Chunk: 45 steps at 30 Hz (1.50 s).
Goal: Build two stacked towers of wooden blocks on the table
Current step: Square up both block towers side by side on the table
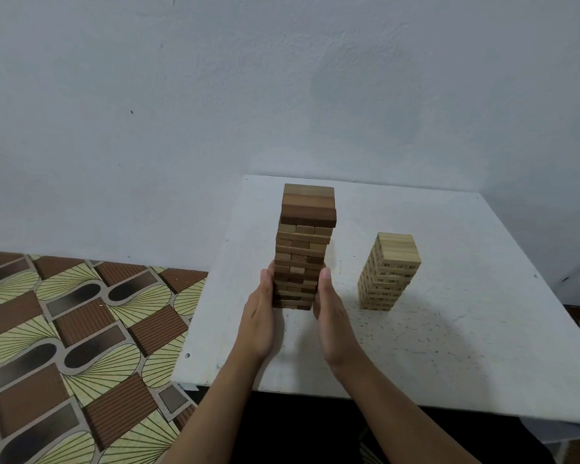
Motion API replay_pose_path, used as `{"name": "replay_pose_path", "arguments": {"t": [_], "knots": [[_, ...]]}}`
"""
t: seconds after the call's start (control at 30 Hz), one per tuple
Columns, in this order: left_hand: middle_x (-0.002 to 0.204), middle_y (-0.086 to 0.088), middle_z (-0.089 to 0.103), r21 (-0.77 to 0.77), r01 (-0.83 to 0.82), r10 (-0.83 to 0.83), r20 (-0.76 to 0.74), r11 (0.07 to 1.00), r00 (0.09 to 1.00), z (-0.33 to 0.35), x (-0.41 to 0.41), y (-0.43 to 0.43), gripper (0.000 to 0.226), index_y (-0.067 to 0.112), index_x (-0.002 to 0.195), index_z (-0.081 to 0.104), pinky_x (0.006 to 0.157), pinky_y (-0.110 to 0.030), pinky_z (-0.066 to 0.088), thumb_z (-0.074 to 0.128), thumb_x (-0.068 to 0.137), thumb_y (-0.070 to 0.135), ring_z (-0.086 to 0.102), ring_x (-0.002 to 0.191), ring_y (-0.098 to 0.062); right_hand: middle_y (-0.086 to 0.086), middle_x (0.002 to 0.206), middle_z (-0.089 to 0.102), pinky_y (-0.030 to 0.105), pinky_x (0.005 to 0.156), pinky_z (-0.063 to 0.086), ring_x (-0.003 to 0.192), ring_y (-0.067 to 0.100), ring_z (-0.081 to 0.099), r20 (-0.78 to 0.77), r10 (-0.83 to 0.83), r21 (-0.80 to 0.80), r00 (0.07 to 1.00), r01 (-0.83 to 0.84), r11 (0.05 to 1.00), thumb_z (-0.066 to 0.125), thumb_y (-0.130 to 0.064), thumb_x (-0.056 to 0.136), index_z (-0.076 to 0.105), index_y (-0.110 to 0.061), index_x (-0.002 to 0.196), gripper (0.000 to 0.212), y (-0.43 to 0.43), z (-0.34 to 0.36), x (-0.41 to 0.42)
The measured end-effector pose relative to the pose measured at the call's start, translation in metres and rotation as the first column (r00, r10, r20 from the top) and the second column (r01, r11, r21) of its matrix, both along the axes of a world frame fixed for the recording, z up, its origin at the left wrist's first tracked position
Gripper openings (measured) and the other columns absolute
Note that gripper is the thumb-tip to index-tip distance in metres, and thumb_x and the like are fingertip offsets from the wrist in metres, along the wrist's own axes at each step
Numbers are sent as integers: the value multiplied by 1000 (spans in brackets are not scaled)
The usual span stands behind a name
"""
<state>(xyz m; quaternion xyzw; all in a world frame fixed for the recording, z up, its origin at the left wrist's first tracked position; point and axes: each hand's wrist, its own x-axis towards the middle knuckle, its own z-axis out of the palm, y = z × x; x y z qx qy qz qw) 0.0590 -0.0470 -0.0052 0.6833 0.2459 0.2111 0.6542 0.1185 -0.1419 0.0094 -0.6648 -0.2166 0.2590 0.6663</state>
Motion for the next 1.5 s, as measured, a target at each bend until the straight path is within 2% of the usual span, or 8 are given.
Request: {"name": "replay_pose_path", "arguments": {"t": [0.23,0.37,0.47,0.67,0.97,1.07,1.17,1.5], "knots": [[116,32,65,28,7,-7,6,1000,1000,3,-2,4,50,41,131,56,91,1,36,14,106,48,52,117,18,-13,143,56,39,121,32,138,1,44,20,-12,15,1000,12,1000,21,-72,96,45,-36,147,67,-2,5,2],[148,18,52,45,-34,33,12,998,999,1,-2,16,64,37,149,46,120,-32,34,18,102,68,41,141,2,-13,155,44,40,123,26,146,2,33,41,-53,44,998,51,998,24,-73,97,37,-31,154,72,-3,9,7],[157,12,43,57,-78,77,23,995,997,14,-2,19,72,35,155,37,123,-44,30,22,97,75,37,144,-2,-16,162,31,43,126,19,148,-3,23,44,-88,37,995,86,996,27,-82,90,27,-31,158,86,-3,14,12],[152,14,49,111,-175,155,171,978,973,58,0,18,57,29,153,42,122,-41,33,27,105,56,43,139,2,-26,160,27,36,126,16,144,-13,22,76,-154,94,985,147,985,29,-73,90,24,-36,158,77,-6,42,19],[157,25,37,170,-100,68,185,980,980,94,-2,1,61,40,155,35,123,-26,22,20,100,63,28,143,12,-29,162,17,24,125,10,142,-21,13,207,-127,115,970,104,988,22,-56,99,15,-34,160,65,-5,77,15],[148,32,40,176,-78,47,173,981,984,99,-2,-1,58,39,154,35,106,-3,27,19,102,58,31,126,31,-28,163,14,25,126,9,143,-20,10,225,-99,107,969,77,991,22,-56,99,14,-33,160,66,-3,79,13],[120,43,37,202,-70,39,155,977,987,105,-2,-5,51,37,153,34,77,13,26,17,105,43,30,95,46,-27,164,13,28,127,8,144,-18,9,223,-86,102,971,65,993,22,-56,99,13,-33,160,66,1,80,12],[116,40,46,132,-58,37,158,990,987,109,8,-2,53,43,147,39,76,9,31,17,100,53,42,95,39,-26,163,17,34,127,12,147,-13,12,177,-85,138,980,61,989,25,-59,98,13,-36,160,67,7,79,12]]}}
